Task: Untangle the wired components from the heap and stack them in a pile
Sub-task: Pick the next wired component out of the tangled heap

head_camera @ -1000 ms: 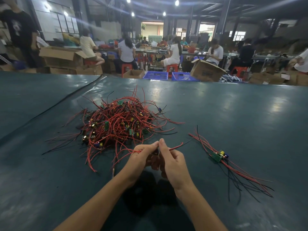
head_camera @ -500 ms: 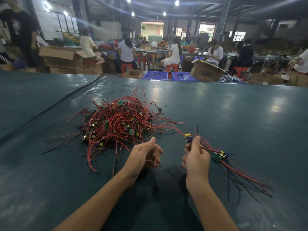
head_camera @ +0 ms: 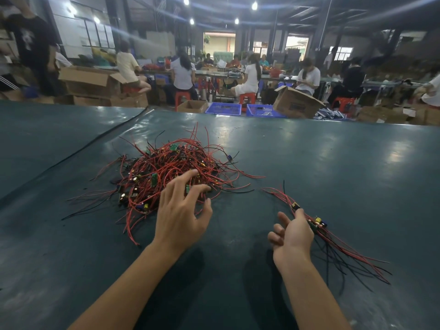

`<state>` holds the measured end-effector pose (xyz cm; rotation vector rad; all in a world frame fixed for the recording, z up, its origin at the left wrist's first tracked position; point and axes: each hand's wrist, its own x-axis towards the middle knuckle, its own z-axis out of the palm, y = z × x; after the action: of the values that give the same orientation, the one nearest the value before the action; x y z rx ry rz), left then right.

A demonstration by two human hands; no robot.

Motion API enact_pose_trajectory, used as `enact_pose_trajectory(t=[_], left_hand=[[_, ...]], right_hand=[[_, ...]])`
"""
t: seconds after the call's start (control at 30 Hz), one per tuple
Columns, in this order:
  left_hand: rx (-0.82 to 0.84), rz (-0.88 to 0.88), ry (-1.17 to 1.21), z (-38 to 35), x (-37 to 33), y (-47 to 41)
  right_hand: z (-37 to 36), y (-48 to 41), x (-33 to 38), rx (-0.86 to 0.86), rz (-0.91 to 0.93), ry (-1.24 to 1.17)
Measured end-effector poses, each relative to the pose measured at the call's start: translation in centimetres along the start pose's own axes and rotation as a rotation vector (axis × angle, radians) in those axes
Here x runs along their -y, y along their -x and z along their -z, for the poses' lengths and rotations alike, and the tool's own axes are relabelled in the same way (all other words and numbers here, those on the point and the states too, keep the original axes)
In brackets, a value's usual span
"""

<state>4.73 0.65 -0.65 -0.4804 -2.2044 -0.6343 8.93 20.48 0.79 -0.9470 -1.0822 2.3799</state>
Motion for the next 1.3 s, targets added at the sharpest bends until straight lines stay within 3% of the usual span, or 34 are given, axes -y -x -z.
enact_pose_trajectory(t=[0.1, 0.27, 0.33, 0.57, 0.73, 0.83, 0.9, 1.1, 1.3], left_hand=[[-0.04, 0.09, -0.118, 0.4, 1.5, -0.5], [-0.001, 0.605, 0.027, 0.4, 4.4, -0.7], [-0.008, 0.657, 0.018, 0.3, 5.3, -0.6], [-0.219, 0.472, 0.027, 1.1, 5.4, -0.6], [-0.352, 0.016, 0.016, 1.4, 2.7, -1.4], [-0.289, -0.236, 0.055, 0.8, 0.9, -1.0], [-0.193, -0.296, 0.144, 0.3, -0.3, -0.4], [-0.005, -0.296, 0.206, -0.1, -1.5, 0.5], [0.114, -0.28, 0.287, -0.2, -1.5, 0.6]], right_hand=[[0.0, 0.0, 0.0, 0.02, -0.022, -0.013], [0.0, 0.3, 0.0, 0.159, -0.097, -0.013], [-0.1, 0.4, -0.2, 0.166, -0.073, 0.012], [0.0, 0.1, -0.3, 0.167, -0.056, 0.002], [-0.1, 0.4, -0.6, 0.221, -0.036, 0.12], [-0.7, 1.2, -1.0, 0.323, 0.017, 0.268], [-1.1, 1.9, -1.5, 0.419, 0.1, 0.382], [-1.3, 3.3, -3.0, 0.657, 0.303, 0.502], [-1.1, 3.1, -3.1, 0.633, 0.45, 0.534]])
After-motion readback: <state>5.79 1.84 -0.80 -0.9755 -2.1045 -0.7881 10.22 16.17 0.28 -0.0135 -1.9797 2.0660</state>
